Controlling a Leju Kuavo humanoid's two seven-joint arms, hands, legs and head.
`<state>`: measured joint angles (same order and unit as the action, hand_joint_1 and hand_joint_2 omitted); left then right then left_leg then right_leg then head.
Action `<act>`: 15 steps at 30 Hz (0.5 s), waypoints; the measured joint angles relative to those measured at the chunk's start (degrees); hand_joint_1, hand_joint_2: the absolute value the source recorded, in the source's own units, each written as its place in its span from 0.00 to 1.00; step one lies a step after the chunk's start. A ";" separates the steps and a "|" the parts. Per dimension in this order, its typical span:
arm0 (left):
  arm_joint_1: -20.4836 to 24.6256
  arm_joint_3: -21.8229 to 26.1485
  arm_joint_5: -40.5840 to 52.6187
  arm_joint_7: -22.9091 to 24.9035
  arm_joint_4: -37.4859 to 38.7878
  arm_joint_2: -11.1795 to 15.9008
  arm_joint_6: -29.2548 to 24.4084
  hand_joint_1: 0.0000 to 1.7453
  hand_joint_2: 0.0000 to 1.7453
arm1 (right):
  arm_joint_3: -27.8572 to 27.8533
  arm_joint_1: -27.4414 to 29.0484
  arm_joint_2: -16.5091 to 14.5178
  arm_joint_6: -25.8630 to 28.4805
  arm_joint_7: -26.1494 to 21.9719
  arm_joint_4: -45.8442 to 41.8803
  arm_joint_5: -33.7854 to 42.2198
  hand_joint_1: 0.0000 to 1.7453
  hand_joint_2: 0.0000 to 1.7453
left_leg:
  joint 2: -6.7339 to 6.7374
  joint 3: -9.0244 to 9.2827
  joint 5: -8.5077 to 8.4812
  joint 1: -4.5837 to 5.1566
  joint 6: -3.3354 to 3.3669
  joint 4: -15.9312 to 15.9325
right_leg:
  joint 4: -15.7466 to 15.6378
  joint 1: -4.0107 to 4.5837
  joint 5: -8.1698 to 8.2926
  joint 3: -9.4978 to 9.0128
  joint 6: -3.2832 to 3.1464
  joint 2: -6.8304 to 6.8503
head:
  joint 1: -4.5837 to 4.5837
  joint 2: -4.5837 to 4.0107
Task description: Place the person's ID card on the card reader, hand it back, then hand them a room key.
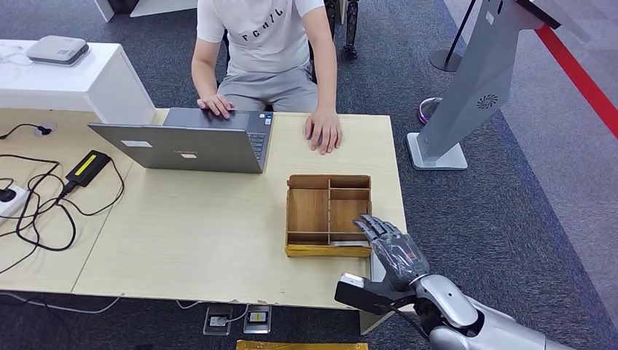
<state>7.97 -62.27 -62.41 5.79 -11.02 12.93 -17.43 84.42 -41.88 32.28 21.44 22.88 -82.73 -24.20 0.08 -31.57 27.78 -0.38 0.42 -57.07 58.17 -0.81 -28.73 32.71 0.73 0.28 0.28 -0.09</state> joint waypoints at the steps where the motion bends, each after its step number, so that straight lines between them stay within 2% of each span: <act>1: 0.00 0.00 0.01 0.00 0.00 -0.01 0.01 0.00 0.00 | 0.06 -0.10 -0.09 -0.01 0.00 0.05 0.01 0.00 1.00 | 0.00 0.00 0.00 0.00 0.00 0.00 | 0.00 0.00 0.00 0.00 0.00 0.00 | -0.01 0.00; 15: 0.00 -0.02 -0.33 0.00 0.00 -0.04 0.03 0.00 0.00 | 1.51 -0.45 -2.78 0.83 -0.96 2.43 -0.14 0.00 1.00 | 0.00 0.00 0.00 -0.01 0.00 0.00 | 0.01 0.01 0.00 0.00 0.00 0.00 | -0.01 0.00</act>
<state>7.97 -62.29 -62.74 5.79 -11.02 12.90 -17.40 85.93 -42.33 29.50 22.27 21.93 -80.30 -24.34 0.08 -31.57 27.78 -0.39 0.41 -57.07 58.18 -0.81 -28.73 32.71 0.73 0.27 0.27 -0.09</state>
